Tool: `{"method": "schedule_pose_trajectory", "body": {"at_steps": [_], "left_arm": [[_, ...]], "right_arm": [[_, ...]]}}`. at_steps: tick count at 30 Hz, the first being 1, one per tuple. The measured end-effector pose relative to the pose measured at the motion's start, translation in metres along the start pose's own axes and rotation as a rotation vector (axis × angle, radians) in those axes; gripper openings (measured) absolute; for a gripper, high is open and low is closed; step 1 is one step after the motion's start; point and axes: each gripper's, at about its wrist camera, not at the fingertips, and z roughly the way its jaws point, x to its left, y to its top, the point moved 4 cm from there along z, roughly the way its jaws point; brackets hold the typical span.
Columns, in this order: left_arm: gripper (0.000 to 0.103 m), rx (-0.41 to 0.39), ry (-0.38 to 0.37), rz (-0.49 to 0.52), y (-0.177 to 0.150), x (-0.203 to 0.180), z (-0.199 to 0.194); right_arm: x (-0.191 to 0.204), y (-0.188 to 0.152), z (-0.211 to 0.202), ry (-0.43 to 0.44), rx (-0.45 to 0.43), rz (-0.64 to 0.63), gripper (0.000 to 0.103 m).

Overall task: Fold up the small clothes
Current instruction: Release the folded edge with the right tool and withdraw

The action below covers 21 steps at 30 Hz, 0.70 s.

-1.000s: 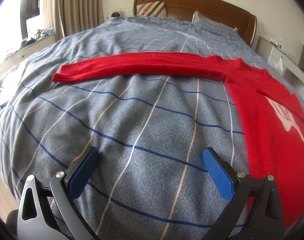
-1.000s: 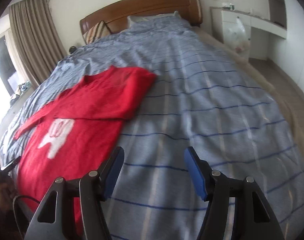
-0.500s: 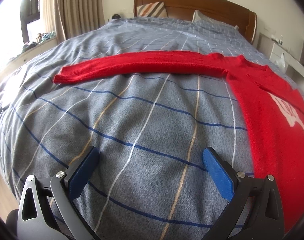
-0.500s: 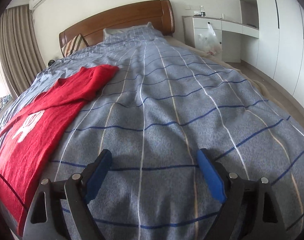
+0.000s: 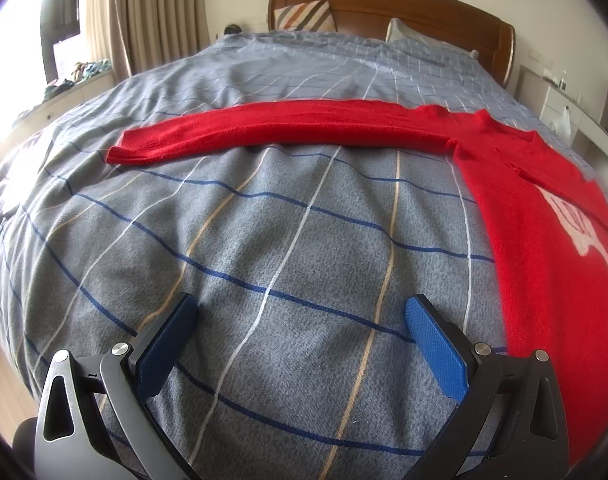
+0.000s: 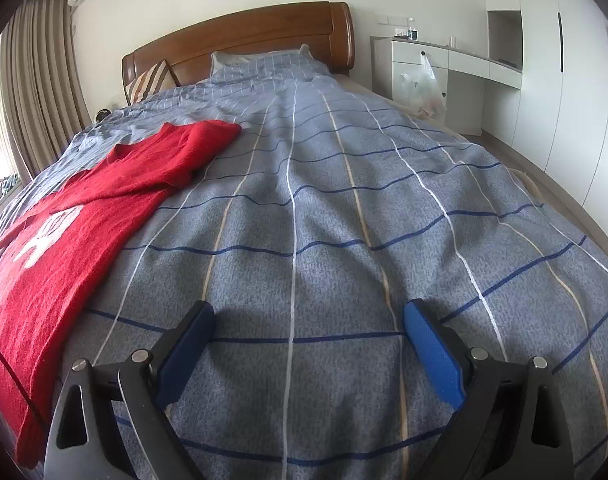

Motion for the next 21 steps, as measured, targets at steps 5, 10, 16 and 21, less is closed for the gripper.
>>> {"method": "schedule_pose_trajectory", "body": {"at_steps": [5, 10, 16, 21], "left_arm": [[0.103, 0.000, 0.000, 0.000, 0.0001, 0.0001, -0.0001], [0.103, 0.007, -0.004, 0.003, -0.0013, 0.0004, 0.0015], [0.103, 0.021, -0.027, 0.002, -0.0022, 0.0010, -0.0020], [0.103, 0.028, -0.041, 0.002, -0.0025, -0.0003, -0.0064]], "right_arm": [[0.0002, 0.0000, -0.0001, 0.000, -0.001, 0.000, 0.095], [0.0004, -0.0002, -0.0001, -0.002, -0.002, -0.001, 0.095], [0.0007, -0.0003, -0.0002, -0.003, -0.002, -0.002, 0.095], [0.0002, -0.0006, -0.0002, -0.003, -0.003, -0.002, 0.095]]}}
